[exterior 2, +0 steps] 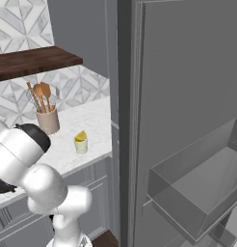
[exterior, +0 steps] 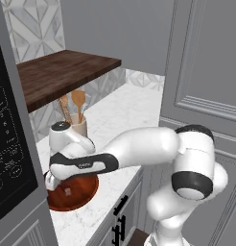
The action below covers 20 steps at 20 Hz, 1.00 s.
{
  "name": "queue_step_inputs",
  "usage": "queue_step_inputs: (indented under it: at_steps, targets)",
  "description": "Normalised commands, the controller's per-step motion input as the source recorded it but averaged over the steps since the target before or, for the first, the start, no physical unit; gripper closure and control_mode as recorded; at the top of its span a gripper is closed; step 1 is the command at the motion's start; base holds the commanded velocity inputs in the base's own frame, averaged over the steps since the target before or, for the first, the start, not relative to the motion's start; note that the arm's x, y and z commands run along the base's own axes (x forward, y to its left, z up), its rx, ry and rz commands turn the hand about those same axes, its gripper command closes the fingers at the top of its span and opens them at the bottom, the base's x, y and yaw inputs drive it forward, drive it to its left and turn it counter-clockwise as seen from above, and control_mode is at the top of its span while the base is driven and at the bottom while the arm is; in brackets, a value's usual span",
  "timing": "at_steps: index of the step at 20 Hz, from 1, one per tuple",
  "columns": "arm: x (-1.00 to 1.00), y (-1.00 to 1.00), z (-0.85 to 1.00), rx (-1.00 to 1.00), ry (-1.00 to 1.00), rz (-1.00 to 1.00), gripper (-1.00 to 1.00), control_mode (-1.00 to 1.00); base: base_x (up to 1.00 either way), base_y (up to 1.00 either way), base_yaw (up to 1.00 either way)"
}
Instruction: Grab a lemon wedge from the fridge and one ice cube from the ice bowl, and put them in the glass of lemonade.
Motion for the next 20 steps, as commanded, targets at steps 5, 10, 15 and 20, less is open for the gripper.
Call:
queue_step_inputs:
  at_steps: [5, 10, 15, 20]
  targets:
    - [-0.73, -0.23, 0.12, 0.09, -0.12, 0.0, 1.0, -1.0, 0.0, 0.0, 0.0]
    - [-0.49, -0.38, 0.24, 0.1, -0.09, 0.0, 1.0, -1.0, 0.0, 0.0, 0.0]
    - [0.15, -0.8, 0.89, 0.0, -0.02, 0.0, 1.0, -1.0, 0.0, 0.0, 0.0]
    - [0.0, -0.85, 1.0, -0.16, -0.03, -0.02, 1.0, -1.0, 0.0, 0.0, 0.0]
